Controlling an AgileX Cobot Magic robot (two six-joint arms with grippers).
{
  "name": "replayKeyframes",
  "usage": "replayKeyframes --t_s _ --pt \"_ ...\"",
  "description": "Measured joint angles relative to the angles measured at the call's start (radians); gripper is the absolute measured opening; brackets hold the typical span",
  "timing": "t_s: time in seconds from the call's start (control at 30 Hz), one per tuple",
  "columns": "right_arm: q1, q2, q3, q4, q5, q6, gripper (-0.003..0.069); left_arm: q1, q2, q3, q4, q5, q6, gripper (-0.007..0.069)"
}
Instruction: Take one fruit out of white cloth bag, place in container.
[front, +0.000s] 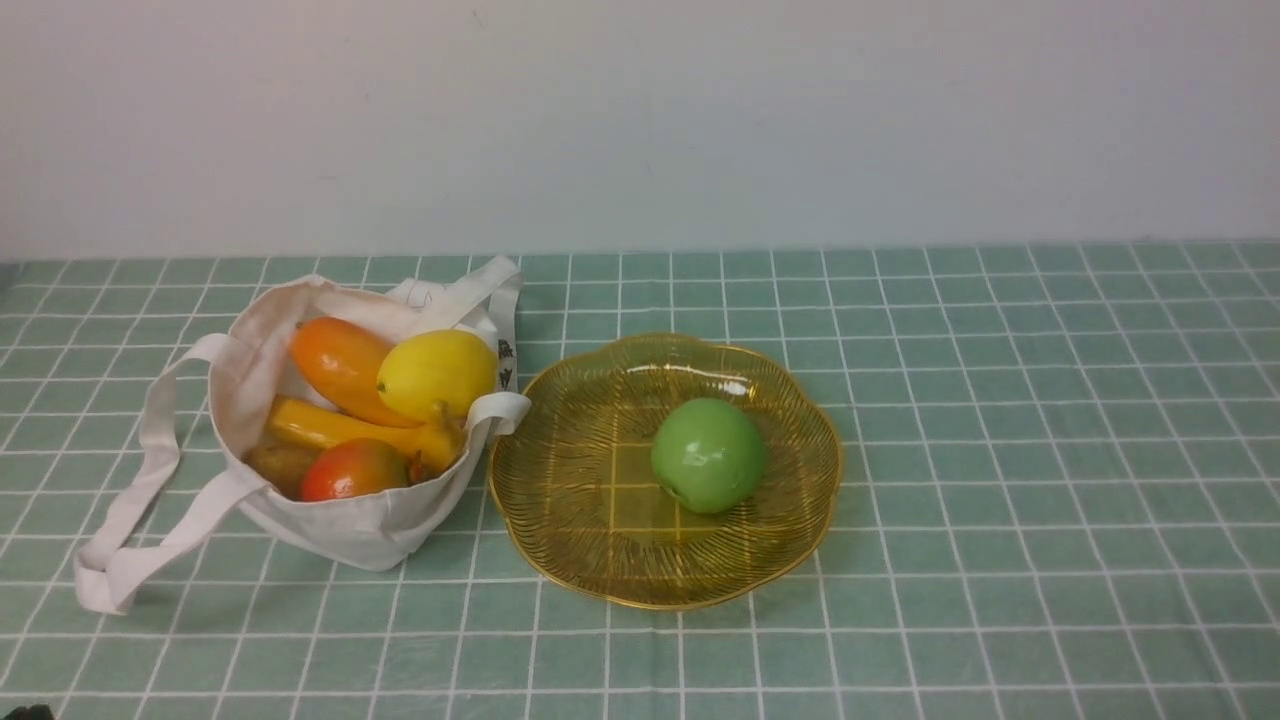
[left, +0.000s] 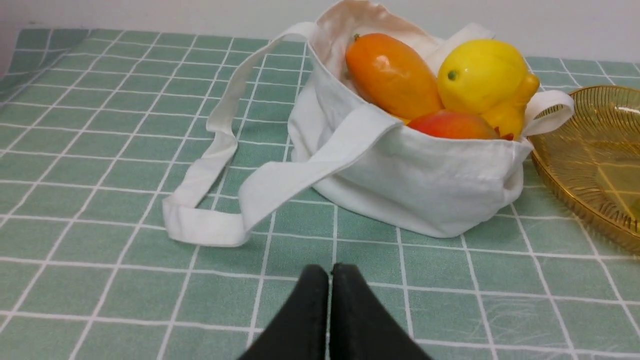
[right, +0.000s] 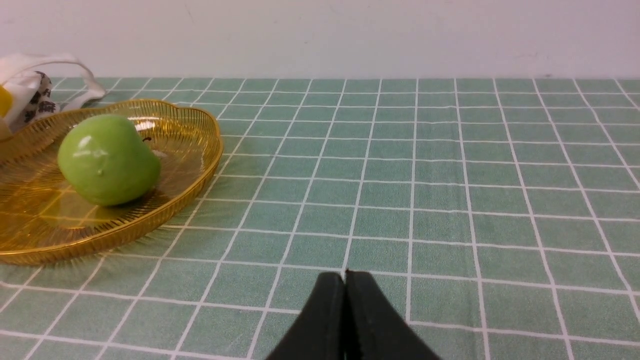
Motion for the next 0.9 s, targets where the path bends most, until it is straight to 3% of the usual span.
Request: replayKeyframes --t_s 0.9 --pt "0.0 0.0 0.0 0.0 0.0 0.0 -0.0015 0.0 0.0 0.0 0.0 0.022 0.001 -0.0008"
